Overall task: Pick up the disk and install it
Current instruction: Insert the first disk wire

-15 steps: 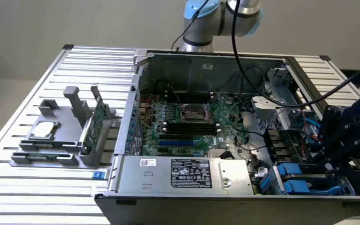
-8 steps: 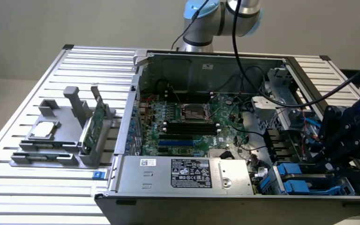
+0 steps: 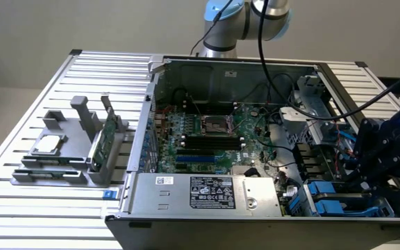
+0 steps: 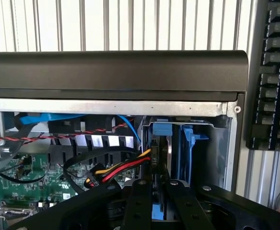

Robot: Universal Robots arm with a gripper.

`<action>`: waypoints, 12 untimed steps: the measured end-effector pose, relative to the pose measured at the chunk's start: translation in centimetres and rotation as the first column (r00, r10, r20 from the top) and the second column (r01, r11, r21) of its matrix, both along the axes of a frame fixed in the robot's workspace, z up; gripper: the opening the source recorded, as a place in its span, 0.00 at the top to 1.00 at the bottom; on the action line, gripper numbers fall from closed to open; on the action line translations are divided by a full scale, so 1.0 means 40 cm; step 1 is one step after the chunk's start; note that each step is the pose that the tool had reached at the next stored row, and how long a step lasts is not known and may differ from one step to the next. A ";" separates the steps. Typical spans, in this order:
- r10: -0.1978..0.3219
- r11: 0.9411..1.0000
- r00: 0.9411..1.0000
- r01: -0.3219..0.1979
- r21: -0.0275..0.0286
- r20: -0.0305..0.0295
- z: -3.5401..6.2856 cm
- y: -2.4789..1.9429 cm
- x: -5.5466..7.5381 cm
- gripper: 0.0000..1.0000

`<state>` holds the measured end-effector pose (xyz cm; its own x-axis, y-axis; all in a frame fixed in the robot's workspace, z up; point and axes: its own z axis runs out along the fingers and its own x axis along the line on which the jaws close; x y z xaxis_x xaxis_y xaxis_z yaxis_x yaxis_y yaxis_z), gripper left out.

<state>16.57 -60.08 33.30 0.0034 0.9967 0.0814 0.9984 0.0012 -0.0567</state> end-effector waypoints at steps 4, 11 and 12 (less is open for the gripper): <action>0.000 1.000 1.000 0.000 -0.001 -0.002 -0.003 0.000 0.000 0.84; -0.001 1.000 1.000 0.001 0.000 -0.005 -0.007 0.000 0.000 0.82; -0.001 1.000 1.000 0.001 0.000 -0.006 -0.006 0.000 0.000 0.76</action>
<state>16.57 -60.08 33.06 0.0052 0.9967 0.0812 0.9981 -0.0002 -0.0622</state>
